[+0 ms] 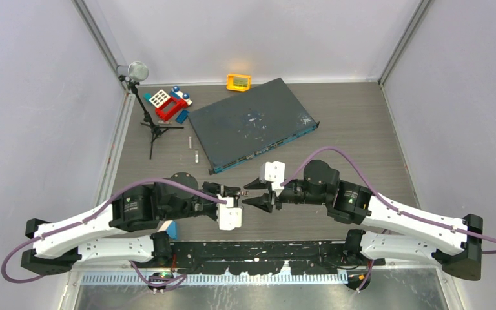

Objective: Insert the plug into the switch port
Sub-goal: Pick up the plug from the center of the board.

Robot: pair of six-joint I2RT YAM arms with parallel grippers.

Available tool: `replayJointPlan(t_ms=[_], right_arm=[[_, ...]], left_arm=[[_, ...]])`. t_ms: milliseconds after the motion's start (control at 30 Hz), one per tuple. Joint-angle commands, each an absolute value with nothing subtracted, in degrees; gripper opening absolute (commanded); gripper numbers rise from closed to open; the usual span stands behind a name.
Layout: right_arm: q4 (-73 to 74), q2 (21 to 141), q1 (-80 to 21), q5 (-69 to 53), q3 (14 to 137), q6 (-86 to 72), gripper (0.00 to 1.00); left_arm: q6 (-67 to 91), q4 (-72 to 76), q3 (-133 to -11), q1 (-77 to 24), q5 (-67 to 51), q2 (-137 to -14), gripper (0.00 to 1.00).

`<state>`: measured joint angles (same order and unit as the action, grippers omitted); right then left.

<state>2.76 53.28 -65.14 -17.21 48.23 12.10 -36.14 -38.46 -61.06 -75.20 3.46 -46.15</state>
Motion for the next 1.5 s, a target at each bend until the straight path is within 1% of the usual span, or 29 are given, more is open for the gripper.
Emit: replayJointPlan(t_ms=[0,100,467,667,733,800,867,933,967,1067,1133,1200,1267,1300,1400,1467], right_arm=[[0.3,52.1,-65.4,-16.7,49.4,11.4,0.46],[0.3,51.8,-65.5,-16.7,49.3,11.4,0.45],[-1.4,52.0,-65.5,-17.1,49.4,10.7,0.35],[-1.5,52.0,-65.4,-17.1,49.3,10.8,0.35],[-1.5,52.2,-65.4,-17.2,49.3,10.7,0.32],[-1.1,52.2,-65.5,-17.6,49.4,10.6,0.24],[-0.4,52.4,-65.5,-18.3,49.9,10.6,0.17],[-0.4,52.6,-65.5,-17.8,50.1,10.4,0.09],[-0.4,52.6,-65.4,-17.3,50.1,10.3,0.07],[-0.4,52.2,-65.5,-14.8,49.5,9.0,0.04],[-0.4,51.7,-65.5,-13.0,49.0,7.4,0.01],[-0.4,51.2,-65.5,-10.8,48.3,5.7,0.00],[-0.4,50.5,-65.5,-6.1,47.2,3.7,0.00],[-0.8,50.1,-65.5,-1.9,46.3,2.3,0.00],[-2.0,49.0,-65.4,6.8,42.9,0.2,0.01],[-3.0,48.6,-65.3,11.8,40.5,-2.3,0.01]], left_arm=[[-35.3,-36.7,-60.9,-75.1,3.5,-45.2,0.00],[-35.2,-36.7,-60.9,-75.1,3.5,-45.1,0.00],[-34.8,-36.7,-60.6,-75.1,3.2,-45.5,0.00],[-34.6,-36.8,-60.4,-75.1,3.3,-45.6,0.00],[-34.7,-36.7,-60.4,-75.1,3.3,-45.6,0.00],[-34.7,-36.4,-60.2,-75.1,3.4,-45.7,0.00],[-34.4,-36.3,-60.0,-75.1,3.8,-45.6,0.04],[-34.2,-35.9,-59.7,-75.1,4.1,-45.5,0.10],[-33.9,-35.5,-59.4,-75.1,4.3,-45.3,0.17],[-32.9,-33.3,-58.0,-75.1,6.1,-44.4,0.49],[-31.3,-32.0,-57.0,-75.1,7.9,-43.8,0.60],[-27.8,-31.5,-55.9,-75.1,10.9,-43.3,0.74],[-23.8,-31.2,-54.2,-75.1,14.5,-43.0,0.90],[-20.0,-30.8,-53.6,-75.1,17.1,-42.8,0.99],[-9.4,-29.8,-52.0,-75.0,26.6,-42.2,1.00],[-2.5,-28.6,-50.6,-74.4,30.8,-41.3,1.00]])
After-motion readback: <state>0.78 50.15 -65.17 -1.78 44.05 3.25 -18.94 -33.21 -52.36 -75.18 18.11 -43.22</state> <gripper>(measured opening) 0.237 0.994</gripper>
